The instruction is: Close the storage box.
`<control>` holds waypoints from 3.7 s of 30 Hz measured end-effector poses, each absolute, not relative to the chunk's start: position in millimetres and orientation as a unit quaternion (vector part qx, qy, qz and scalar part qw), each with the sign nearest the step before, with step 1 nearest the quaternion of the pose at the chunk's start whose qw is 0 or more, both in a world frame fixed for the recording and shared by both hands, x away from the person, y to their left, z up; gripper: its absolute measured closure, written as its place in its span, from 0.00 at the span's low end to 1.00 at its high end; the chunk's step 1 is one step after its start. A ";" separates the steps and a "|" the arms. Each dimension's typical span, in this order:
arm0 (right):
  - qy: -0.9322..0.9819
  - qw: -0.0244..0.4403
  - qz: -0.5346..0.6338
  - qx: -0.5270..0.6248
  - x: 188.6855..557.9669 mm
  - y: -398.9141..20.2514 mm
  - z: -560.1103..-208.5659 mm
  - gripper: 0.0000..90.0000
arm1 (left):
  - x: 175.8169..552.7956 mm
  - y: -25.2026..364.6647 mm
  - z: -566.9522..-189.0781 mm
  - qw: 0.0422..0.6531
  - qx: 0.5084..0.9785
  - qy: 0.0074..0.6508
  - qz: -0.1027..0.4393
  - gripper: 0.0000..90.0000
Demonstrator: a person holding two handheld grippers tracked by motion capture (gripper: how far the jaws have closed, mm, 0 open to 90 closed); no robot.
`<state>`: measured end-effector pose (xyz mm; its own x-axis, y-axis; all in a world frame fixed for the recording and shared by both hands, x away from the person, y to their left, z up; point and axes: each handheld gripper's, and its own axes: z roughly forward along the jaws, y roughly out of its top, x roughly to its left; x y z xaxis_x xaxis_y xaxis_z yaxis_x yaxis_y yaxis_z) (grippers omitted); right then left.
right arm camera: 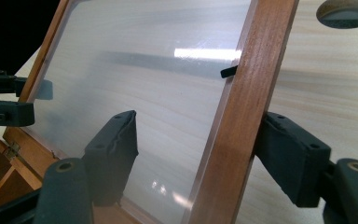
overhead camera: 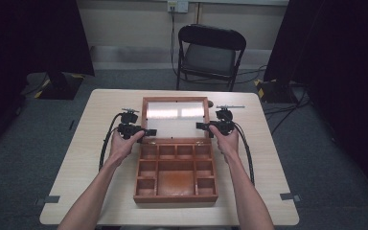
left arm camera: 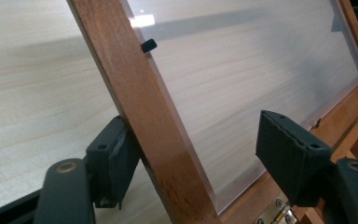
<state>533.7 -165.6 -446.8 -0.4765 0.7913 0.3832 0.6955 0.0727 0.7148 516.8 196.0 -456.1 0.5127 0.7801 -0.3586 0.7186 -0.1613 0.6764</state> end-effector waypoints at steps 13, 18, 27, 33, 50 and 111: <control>0.733 0.088 0.458 0.494 520.4 -166.5 -424.6 0.32 | 515.9 190.2 -433.4 0.426 0.756 0.491 0.076 0.44; 0.733 0.093 0.461 0.492 517.8 -168.4 -419.9 0.32 | 515.6 188.9 -430.8 0.429 0.757 0.487 0.077 0.44; 0.738 0.105 0.457 0.485 510.9 -168.8 -409.1 0.28 | 511.8 185.3 -421.6 0.435 0.761 0.475 0.083 0.42; 0.734 0.099 0.469 0.481 505.8 -171.4 -403.3 0.29 | 505.9 187.7 -417.7 0.442 0.763 0.464 0.084 0.42; 0.735 0.114 0.485 0.460 492.7 -168.8 -390.5 0.29 | 485.2 196.8 -408.6 0.462 0.766 0.437 0.093 0.44; 0.741 0.104 0.509 0.426 451.6 -171.9 -392.2 0.34 | 444.0 201.7 -397.0 0.498 0.772 0.380 0.107 0.26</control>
<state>451.6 -171.9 -392.2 -0.6147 0.7377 0.2791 0.5250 0.1186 0.8428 444.0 201.7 -397.0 0.6881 0.6936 -0.2134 0.4805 -0.2151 0.8502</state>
